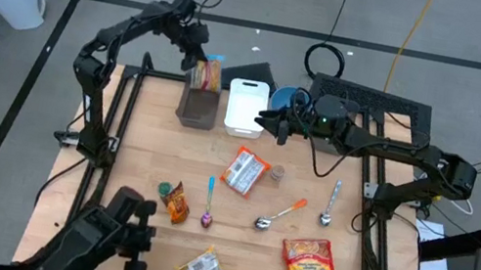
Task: Pick & Place Food Item
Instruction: Put the blue noodle pack into the left black bin, then put the left blue spoon into the white bin
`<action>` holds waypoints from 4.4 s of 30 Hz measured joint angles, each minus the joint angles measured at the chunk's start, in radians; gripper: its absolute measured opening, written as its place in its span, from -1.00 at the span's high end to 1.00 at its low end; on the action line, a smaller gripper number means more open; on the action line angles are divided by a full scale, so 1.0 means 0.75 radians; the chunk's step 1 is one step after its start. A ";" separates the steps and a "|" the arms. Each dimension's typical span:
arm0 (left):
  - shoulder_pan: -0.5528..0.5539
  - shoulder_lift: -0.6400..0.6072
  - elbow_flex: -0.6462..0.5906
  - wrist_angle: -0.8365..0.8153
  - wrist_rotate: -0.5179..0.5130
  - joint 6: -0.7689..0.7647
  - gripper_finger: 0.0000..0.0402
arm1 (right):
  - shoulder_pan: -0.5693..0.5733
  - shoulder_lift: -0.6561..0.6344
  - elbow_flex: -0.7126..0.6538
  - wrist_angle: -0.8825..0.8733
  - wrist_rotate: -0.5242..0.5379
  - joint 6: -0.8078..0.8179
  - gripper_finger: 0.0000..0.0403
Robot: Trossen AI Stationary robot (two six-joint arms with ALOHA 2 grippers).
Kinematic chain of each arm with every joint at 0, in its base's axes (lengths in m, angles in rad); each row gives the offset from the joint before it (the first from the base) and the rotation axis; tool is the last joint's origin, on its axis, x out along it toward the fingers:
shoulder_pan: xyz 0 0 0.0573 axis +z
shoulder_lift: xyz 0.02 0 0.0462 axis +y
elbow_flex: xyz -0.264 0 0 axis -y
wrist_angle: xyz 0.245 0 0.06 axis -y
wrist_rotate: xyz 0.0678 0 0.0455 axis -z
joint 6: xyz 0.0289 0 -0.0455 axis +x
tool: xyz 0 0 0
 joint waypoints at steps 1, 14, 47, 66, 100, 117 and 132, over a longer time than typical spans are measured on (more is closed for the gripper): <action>-0.004 0.000 0.012 0.001 -0.002 -0.004 0.98 | 0.000 0.000 0.000 0.001 0.000 -0.001 -0.05; -0.076 -0.010 0.026 -0.094 -0.172 -0.012 0.98 | -0.002 0.000 0.000 -0.003 0.000 -0.012 -0.05; -0.121 -0.017 0.026 -0.143 -0.279 -0.148 0.91 | -0.003 0.000 0.000 -0.025 -0.001 -0.037 -0.05; -0.077 -0.017 0.026 -0.143 -0.237 -0.158 0.86 | -0.003 0.000 0.000 -0.025 -0.002 -0.012 -0.05; -0.114 -0.380 0.026 -0.053 -0.335 -0.437 0.14 | -0.001 0.000 0.000 0.016 -0.002 -0.012 -0.05; -0.348 -0.624 0.026 -0.057 -0.332 -0.884 0.14 | 0.010 -0.001 0.000 0.022 -0.002 0.087 -0.05; -0.680 -0.799 0.026 -0.088 -0.174 -1.343 0.14 | 0.064 -0.001 0.001 -0.121 -0.250 0.138 -0.05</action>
